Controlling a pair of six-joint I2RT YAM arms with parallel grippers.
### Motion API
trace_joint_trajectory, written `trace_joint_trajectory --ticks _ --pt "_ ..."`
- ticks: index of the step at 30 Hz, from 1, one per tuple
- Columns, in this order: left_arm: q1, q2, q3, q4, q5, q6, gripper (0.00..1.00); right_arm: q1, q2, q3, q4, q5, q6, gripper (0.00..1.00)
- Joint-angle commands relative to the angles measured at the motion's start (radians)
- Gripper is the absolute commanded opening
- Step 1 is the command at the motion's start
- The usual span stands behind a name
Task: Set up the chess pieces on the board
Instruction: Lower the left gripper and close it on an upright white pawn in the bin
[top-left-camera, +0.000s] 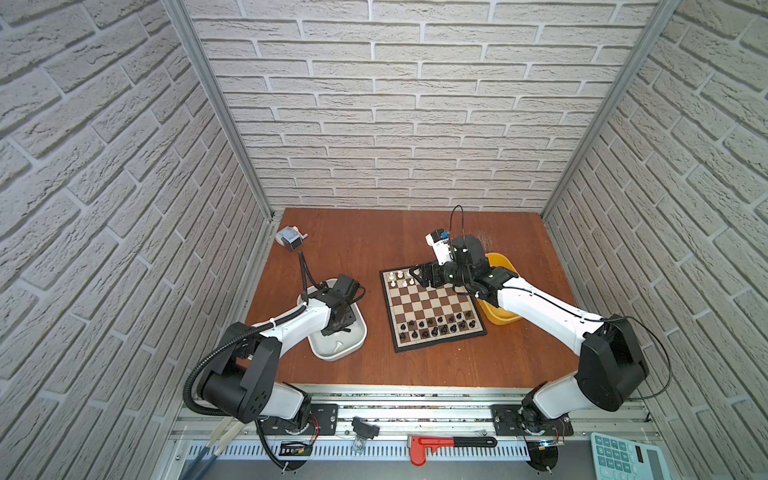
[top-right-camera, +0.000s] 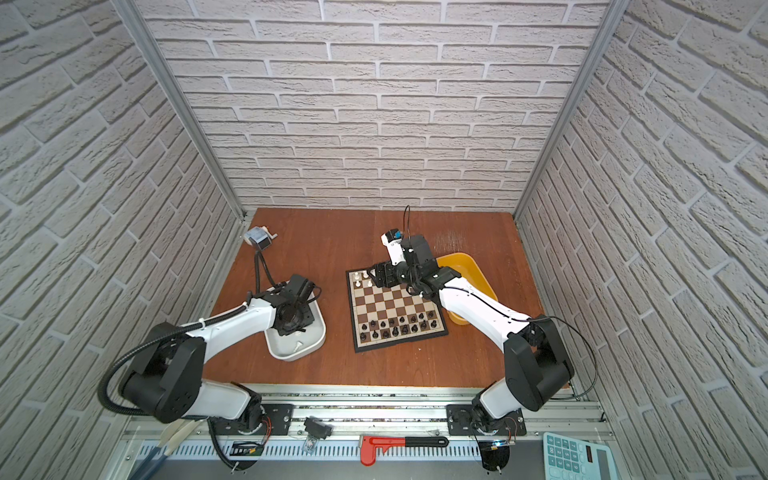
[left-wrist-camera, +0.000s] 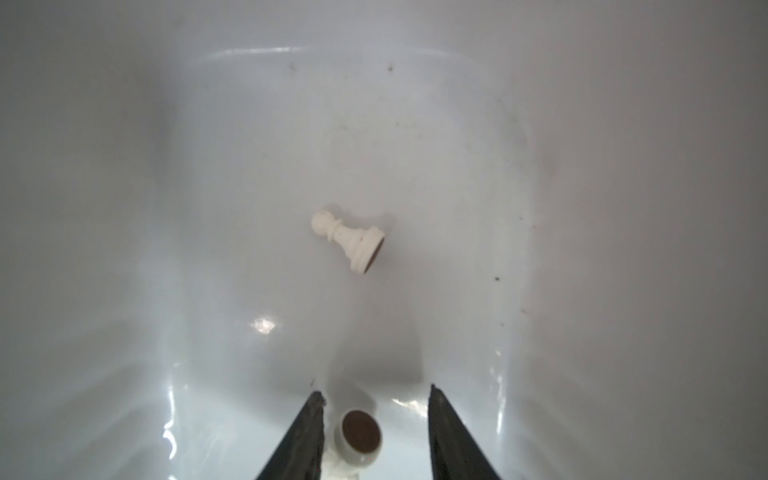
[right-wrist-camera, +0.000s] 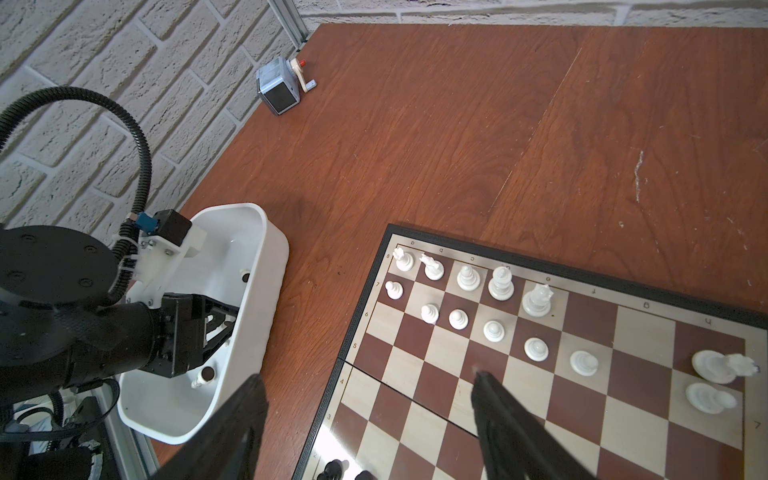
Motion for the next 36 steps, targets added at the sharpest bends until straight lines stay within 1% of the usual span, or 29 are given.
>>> trace_joint_trajectory --ticks 1,3,9,15,19,23,26,31,36 --pt "0.002 -0.031 -0.017 -0.035 0.013 0.069 0.41 -0.004 -0.026 -0.001 0.017 -0.016 0.008 0.78" --pt "0.002 -0.023 -0.014 -0.058 0.011 0.08 0.4 -0.004 -0.029 0.0 0.015 -0.016 0.008 0.78" --pt "0.003 -0.012 -0.021 -0.108 0.013 0.095 0.41 -0.004 -0.052 -0.015 0.01 -0.012 0.017 0.77" --pt "0.002 -0.018 -0.062 -0.074 0.074 0.123 0.38 -0.004 -0.067 -0.026 0.009 -0.009 0.026 0.77" --pt "0.001 -0.007 -0.083 -0.037 0.062 0.125 0.37 -0.004 -0.07 -0.028 0.013 -0.016 0.035 0.77" --pt "0.0 0.01 -0.1 0.01 0.05 0.13 0.32 -0.003 -0.079 -0.03 0.013 -0.015 0.038 0.77" --pt "-0.001 0.023 -0.11 0.013 0.043 0.134 0.28 -0.004 -0.088 -0.03 0.004 -0.008 0.036 0.77" --pt "-0.011 -0.01 -0.132 0.031 0.046 0.132 0.21 -0.004 -0.098 -0.033 0.006 -0.001 0.038 0.77" --pt "-0.018 -0.029 -0.138 0.064 0.024 0.129 0.16 -0.002 -0.092 -0.028 0.019 -0.019 0.042 0.77"
